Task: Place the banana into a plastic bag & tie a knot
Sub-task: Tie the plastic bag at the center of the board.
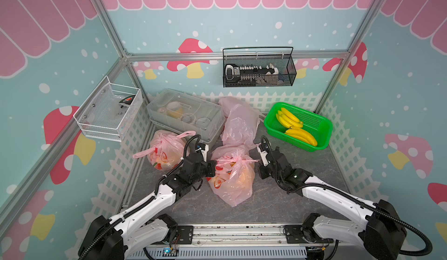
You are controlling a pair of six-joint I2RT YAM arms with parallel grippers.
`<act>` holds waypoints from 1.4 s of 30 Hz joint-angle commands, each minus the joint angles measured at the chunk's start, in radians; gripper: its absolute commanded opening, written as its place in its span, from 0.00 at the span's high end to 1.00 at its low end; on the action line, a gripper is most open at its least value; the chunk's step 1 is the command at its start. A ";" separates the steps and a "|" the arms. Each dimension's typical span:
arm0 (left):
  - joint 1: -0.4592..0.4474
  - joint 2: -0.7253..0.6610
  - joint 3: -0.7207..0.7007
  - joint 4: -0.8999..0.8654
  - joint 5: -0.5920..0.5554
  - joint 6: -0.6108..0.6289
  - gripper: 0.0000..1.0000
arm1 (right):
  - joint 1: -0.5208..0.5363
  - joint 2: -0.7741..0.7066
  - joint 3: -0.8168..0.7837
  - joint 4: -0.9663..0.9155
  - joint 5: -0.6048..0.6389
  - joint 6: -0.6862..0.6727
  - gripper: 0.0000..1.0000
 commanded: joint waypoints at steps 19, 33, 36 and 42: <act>0.096 -0.065 -0.062 -0.109 -0.085 -0.036 1.00 | 0.030 0.059 -0.020 -0.028 0.115 0.026 1.00; -0.079 -0.054 0.032 -0.009 0.138 0.161 0.57 | 0.036 0.056 0.004 -0.034 0.091 0.030 1.00; -0.086 -0.001 0.067 -0.015 0.109 0.186 0.53 | 0.037 0.048 -0.005 -0.033 0.091 0.029 1.00; -0.087 0.068 0.116 -0.022 0.069 0.229 0.47 | 0.037 0.046 -0.012 -0.027 0.088 0.029 1.00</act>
